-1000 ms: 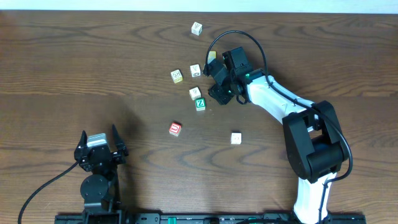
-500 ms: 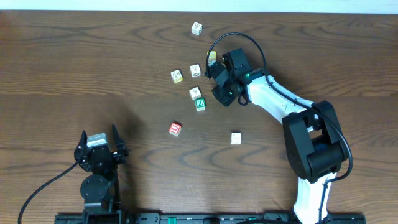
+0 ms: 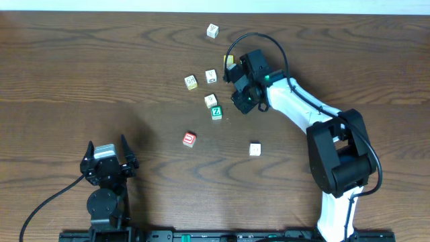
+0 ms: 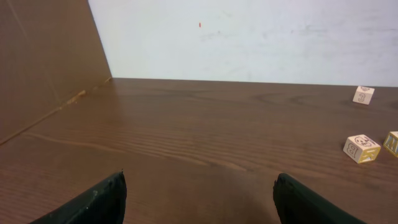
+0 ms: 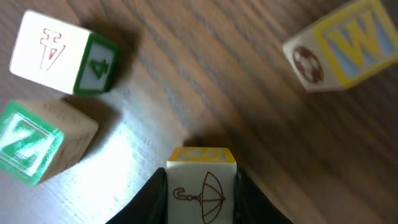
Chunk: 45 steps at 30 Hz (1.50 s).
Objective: Lift 4 blocks
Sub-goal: 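Carry the umbrella block right and lower it beside the J block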
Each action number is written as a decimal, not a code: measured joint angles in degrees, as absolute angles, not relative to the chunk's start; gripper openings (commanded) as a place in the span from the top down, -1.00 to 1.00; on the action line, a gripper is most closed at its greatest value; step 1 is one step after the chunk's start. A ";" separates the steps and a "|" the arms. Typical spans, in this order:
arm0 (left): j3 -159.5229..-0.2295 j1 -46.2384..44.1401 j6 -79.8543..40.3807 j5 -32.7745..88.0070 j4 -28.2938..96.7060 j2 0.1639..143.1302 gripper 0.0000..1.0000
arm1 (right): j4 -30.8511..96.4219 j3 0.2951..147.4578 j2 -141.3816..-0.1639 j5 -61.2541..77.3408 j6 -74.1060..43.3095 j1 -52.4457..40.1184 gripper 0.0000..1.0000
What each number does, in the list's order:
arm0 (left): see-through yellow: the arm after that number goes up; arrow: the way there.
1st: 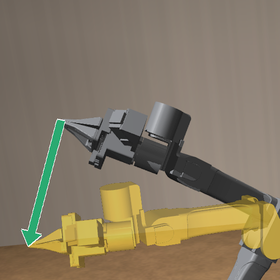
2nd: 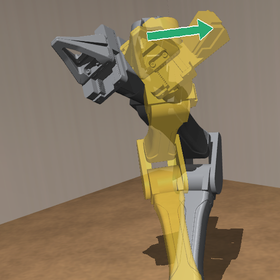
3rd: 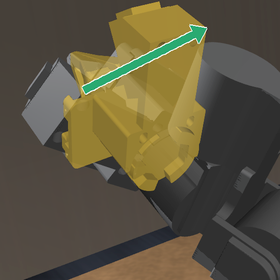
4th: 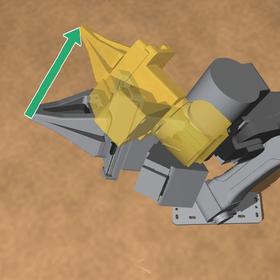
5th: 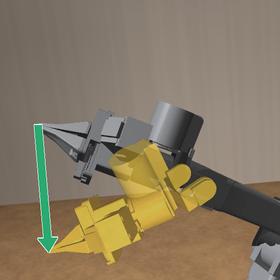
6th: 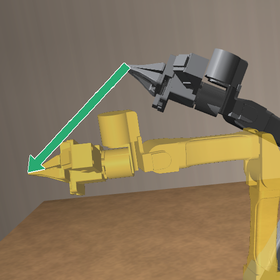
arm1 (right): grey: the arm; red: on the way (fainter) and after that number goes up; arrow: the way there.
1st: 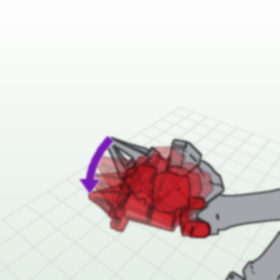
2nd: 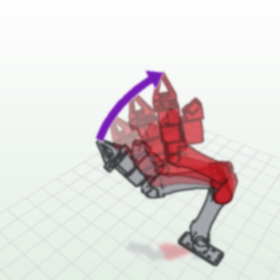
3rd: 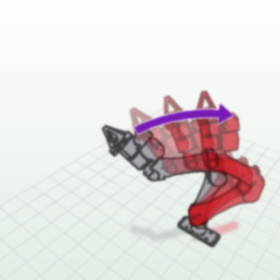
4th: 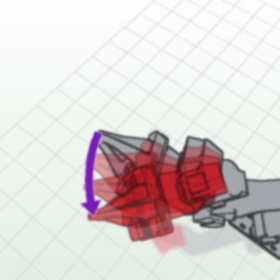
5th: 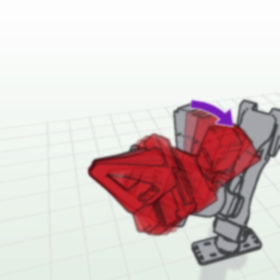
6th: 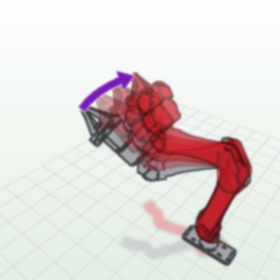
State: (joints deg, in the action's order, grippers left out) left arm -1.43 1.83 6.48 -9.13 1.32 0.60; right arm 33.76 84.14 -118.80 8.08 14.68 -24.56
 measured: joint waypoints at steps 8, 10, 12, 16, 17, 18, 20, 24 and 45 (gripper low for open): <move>-1.43 1.83 6.48 -9.13 1.34 0.60 -0.52 | 46.04 95.33 -115.87 2.76 6.72 -24.56 0.60; -1.43 1.83 6.48 -9.13 1.32 0.60 -0.52 | 48.77 95.96 -112.79 1.21 4.43 -24.56 0.62; -1.43 1.83 6.48 -9.10 1.34 0.60 -0.52 | 52.27 96.12 -109.25 -0.38 1.83 -24.56 0.63; -1.43 1.83 6.48 -9.10 1.34 0.60 -0.52 | 61.34 96.73 -102.54 -4.64 -3.86 -24.49 0.66; -1.43 1.83 6.48 -9.13 1.34 0.60 -0.52 | 63.96 96.73 -101.03 -5.87 -5.26 -24.47 0.72; -1.43 1.83 6.48 -9.10 1.32 0.60 -0.52 | 65.41 96.73 -100.14 -6.63 -6.15 -24.45 0.77; -1.43 1.83 6.48 -9.10 1.34 0.60 -0.52 | 67.99 96.49 -98.13 -8.23 -8.69 -24.34 0.87; -1.43 1.83 6.48 -9.13 1.32 0.60 -0.52 | 65.84 89.82 -93.60 -10.17 -12.47 -24.36 0.92; -1.45 1.83 6.48 -9.13 1.34 0.60 -0.52 | 32.08 43.00 -81.41 -6.76 -24.69 -28.56 0.71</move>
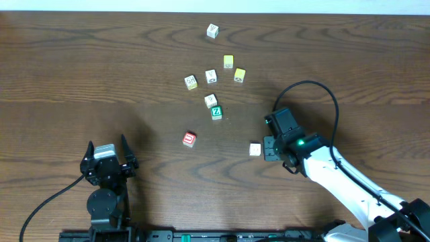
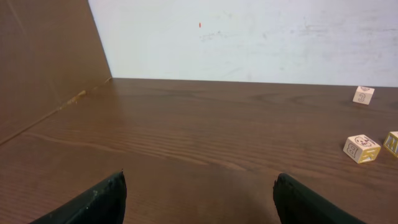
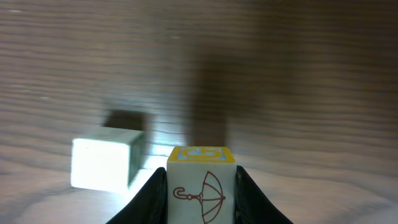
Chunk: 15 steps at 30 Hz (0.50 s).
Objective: Lift 4 blocks
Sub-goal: 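Carry the umbrella block right and lower it beside the J block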
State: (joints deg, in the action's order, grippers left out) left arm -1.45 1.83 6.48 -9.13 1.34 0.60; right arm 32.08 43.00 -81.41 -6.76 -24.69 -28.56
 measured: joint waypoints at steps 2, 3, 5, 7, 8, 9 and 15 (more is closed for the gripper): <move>-1.45 1.83 6.48 -9.13 1.34 0.60 -0.52 | 31.11 43.00 -81.41 -6.13 -25.52 -29.08 0.69; -1.45 1.83 6.48 -9.13 1.34 0.60 -0.52 | 30.52 43.00 -81.41 -6.15 -25.76 -29.43 0.67; -1.45 1.83 6.48 -9.13 1.34 0.60 -0.52 | 29.63 43.00 -81.41 -5.87 -26.24 -29.93 0.63; -1.45 1.83 6.48 -9.13 1.34 0.60 -0.52 | 29.12 43.00 -81.41 -5.74 -26.61 -30.09 0.61; -1.45 1.83 6.48 -9.13 1.34 0.60 -0.52 | 29.08 43.00 -81.41 -5.78 -26.79 -30.09 0.63; -1.45 1.83 6.48 -9.13 1.34 0.60 -0.52 | 29.08 43.00 -81.41 -5.76 -26.98 -30.09 0.64; -1.45 1.83 6.48 -9.13 1.34 0.60 -0.52 | 29.21 42.98 -82.78 -5.72 -28.51 -30.09 0.67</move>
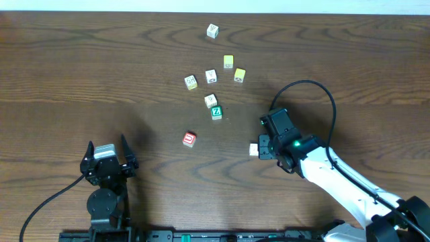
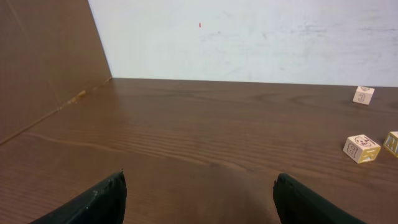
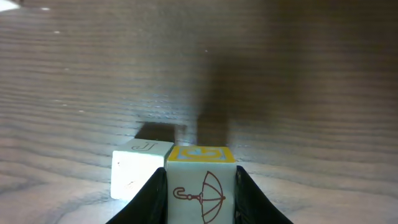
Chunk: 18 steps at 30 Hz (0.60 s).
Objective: Lift 4 blocks
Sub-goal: 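Carry the umbrella block right and lower it beside the J block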
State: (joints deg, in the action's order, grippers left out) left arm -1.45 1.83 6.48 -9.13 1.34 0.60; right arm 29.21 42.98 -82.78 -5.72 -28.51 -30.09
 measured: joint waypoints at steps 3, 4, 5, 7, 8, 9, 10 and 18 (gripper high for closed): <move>-1.45 1.83 6.48 -9.13 1.34 0.60 -0.52 | 29.04 42.96 -84.38 -5.56 -28.97 -30.11 0.69; -1.45 1.83 6.48 -9.10 1.34 0.60 -0.52 | 29.04 42.94 -84.75 -5.56 -29.12 -30.11 0.69; -1.45 1.83 6.46 -9.13 1.34 0.60 -0.52 | 28.88 42.89 -85.12 -5.54 -29.19 -30.15 0.69; -1.45 1.83 6.48 -9.13 1.34 0.60 -0.52 | 28.45 42.87 -85.80 -5.45 -29.34 -30.50 0.67; -1.45 1.83 6.48 -9.13 1.34 0.60 -0.52 | 28.05 42.85 -86.00 -5.43 -29.39 -30.74 0.67; -1.45 1.83 6.48 -9.10 1.34 0.60 -0.52 | 27.70 42.83 -86.21 -5.37 -29.41 -30.74 0.65; -1.45 1.83 6.48 -9.13 1.34 0.60 -0.52 | 27.33 42.78 -86.37 -5.30 -29.52 -30.79 0.65; -1.45 1.83 6.48 -9.13 1.34 0.60 -0.52 | 26.74 42.72 -86.63 -5.32 -29.78 -31.53 0.50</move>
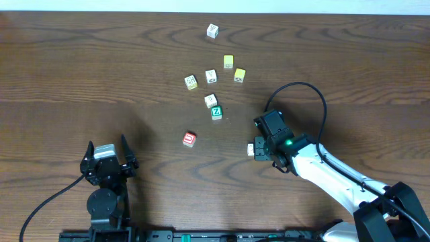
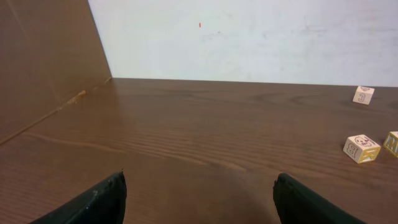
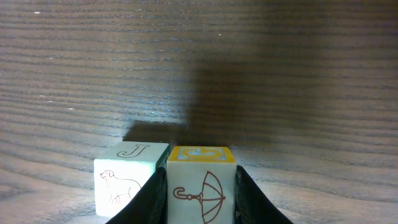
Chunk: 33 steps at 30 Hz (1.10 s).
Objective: Lift 4 blocks
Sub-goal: 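Carry the umbrella block right and lower it beside the J block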
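My right gripper (image 3: 201,186) is shut on a yellow-topped block with an umbrella drawing (image 3: 201,180). That block sits close against the right side of a white block (image 3: 127,177) marked J with a dog. In the overhead view the right gripper (image 1: 261,146) is right of centre, with the white J block (image 1: 250,149) at its left edge. I cannot tell whether the held block rests on the table. My left gripper (image 1: 107,153) stands open at the near left, nothing between its fingers (image 2: 99,199).
Loose blocks lie behind: a red one (image 1: 189,139), a green Z (image 1: 216,112), several white and yellow ones around (image 1: 211,76), and one far back (image 1: 212,30). The left wrist view shows blocks at its right edge (image 2: 361,149). The right arm's cable (image 1: 295,87) loops over the table.
My right gripper, still shut on the umbrella block, has shifted a little left. The J block now sits right beside the held block. The left arm has not moved.
First my right gripper held the umbrella block among the back cluster, near the Z and 4 blocks. Then it was at the near right beside the lone white J block. It has since come closer to that block, and now the two blocks are side by side.
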Each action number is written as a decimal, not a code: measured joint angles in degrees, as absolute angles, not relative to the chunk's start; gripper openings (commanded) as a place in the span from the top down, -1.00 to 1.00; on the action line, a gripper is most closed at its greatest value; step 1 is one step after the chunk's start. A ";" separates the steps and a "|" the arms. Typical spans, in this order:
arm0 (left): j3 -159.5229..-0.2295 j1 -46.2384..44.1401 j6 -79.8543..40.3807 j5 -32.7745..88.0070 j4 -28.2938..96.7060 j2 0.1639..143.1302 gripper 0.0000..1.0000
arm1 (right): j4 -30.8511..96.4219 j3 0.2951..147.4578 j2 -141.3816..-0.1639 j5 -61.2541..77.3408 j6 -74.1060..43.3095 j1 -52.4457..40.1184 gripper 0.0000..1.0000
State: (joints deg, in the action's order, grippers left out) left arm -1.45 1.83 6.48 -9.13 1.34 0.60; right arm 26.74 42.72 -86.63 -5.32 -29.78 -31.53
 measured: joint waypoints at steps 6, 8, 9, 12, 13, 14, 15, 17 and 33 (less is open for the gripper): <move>-1.45 1.83 6.48 -9.13 1.34 0.60 -0.52 | 26.74 42.68 -86.63 -5.39 -29.82 -31.53 0.49; -1.45 1.83 6.48 -9.13 1.34 0.60 -0.52 | 26.74 42.68 -86.63 -5.37 -29.82 -31.53 0.48; -1.45 1.83 6.48 -9.13 1.34 0.60 -0.52 | 26.74 42.68 -86.63 -5.39 -29.82 -31.53 0.46; -1.45 1.83 6.46 -9.13 1.34 0.60 -0.52 | 26.85 42.68 -86.63 -5.65 -29.95 -31.53 0.41; -1.45 1.83 6.48 -9.13 1.34 0.60 -0.52 | 27.00 42.68 -86.63 -5.87 -29.98 -31.53 0.38; -1.45 1.83 6.48 -9.13 1.34 0.60 -0.52 | 27.07 42.68 -86.63 -5.98 -30.00 -31.53 0.37; -1.45 1.83 6.48 -9.13 1.34 0.60 -0.52 | 27.16 42.68 -86.63 -6.04 -30.02 -31.53 0.34; -1.45 1.83 6.48 -9.13 1.34 0.60 -0.52 | 27.16 42.68 -86.63 -6.22 -30.06 -31.53 0.31; -1.45 1.83 6.48 -9.13 1.34 0.60 -0.52 | 27.14 42.68 -86.63 -6.48 -30.37 -31.53 0.14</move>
